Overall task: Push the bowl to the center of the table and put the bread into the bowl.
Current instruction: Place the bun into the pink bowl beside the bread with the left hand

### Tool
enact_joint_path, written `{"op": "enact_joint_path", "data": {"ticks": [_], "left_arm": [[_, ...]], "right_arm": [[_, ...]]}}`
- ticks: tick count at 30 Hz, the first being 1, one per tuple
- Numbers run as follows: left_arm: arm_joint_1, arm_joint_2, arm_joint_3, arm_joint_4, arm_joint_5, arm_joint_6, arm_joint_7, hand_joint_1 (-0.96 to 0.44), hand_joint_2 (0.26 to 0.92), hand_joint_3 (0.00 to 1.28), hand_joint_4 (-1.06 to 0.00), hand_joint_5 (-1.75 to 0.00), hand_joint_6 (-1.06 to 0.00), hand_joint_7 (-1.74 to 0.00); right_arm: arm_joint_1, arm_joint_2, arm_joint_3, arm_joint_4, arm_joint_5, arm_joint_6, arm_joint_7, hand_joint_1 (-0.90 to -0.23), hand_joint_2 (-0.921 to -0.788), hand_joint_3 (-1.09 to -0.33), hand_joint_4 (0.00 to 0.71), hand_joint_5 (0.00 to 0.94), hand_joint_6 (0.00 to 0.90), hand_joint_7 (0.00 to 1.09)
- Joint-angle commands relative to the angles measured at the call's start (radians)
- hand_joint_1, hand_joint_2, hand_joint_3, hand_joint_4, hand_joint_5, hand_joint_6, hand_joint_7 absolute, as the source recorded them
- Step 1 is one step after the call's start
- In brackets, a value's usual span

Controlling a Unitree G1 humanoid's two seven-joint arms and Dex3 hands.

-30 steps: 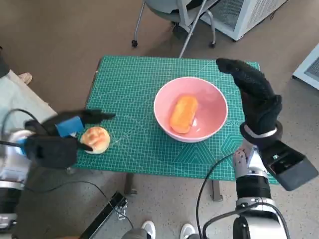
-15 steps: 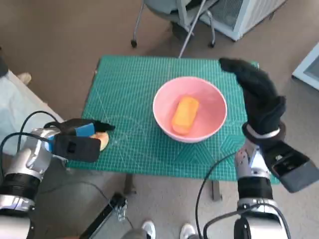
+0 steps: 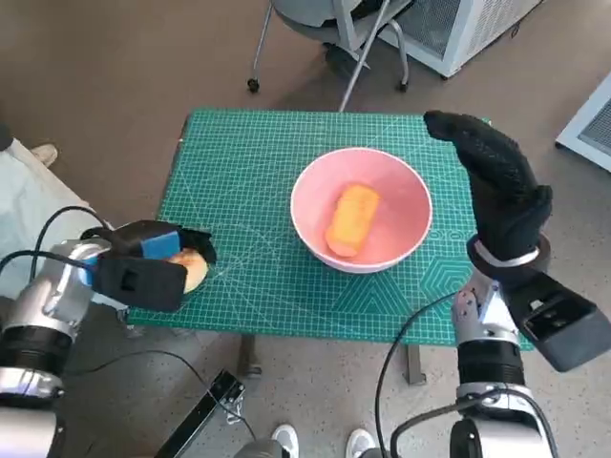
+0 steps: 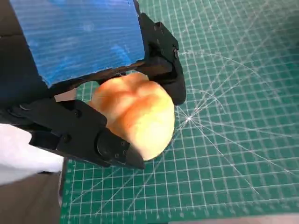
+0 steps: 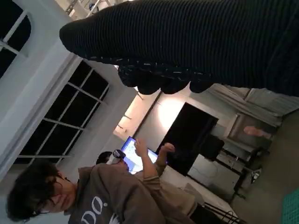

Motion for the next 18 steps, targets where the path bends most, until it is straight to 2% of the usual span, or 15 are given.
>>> {"op": "enact_joint_path", "data": {"ticks": [1,5,9,18], "left_arm": [[-0.041,0.042,0.093,-0.125,-0.095,0.019,-0.026,0.0,0.92,0.09,-0.58,-1.34,-0.7,-1.02],[-0.074,0.031,0.154,-0.179,-0.156,-0.001,-0.003,0.0,0.92,0.08,-0.58,-1.38,-0.73,-0.96],[-0.136,0.0,0.183,-0.201,-0.189,-0.035,0.03,0.0,0.916,0.08,-0.6,-1.35,-0.72,-0.98],[-0.282,-0.111,0.137,-0.257,-0.142,-0.013,0.091,0.0,0.92,0.06,-0.66,-1.19,-0.68,-1.12]], "right_arm": [[0.018,-0.002,0.0,0.009,-0.016,-0.001,-0.008,-0.615,-0.921,-0.729,0.326,0.0,0.002,0.85],[0.012,0.0,-0.001,0.016,-0.018,0.001,-0.01,-0.616,-0.921,-0.729,0.326,0.0,0.001,0.85],[0.005,0.004,-0.001,0.023,-0.02,0.001,-0.012,-0.616,-0.921,-0.73,0.326,0.0,0.001,0.85],[-0.003,0.015,0.005,0.026,-0.022,0.006,-0.013,-0.605,-0.921,-0.735,0.332,0.003,-0.001,0.85]]}}
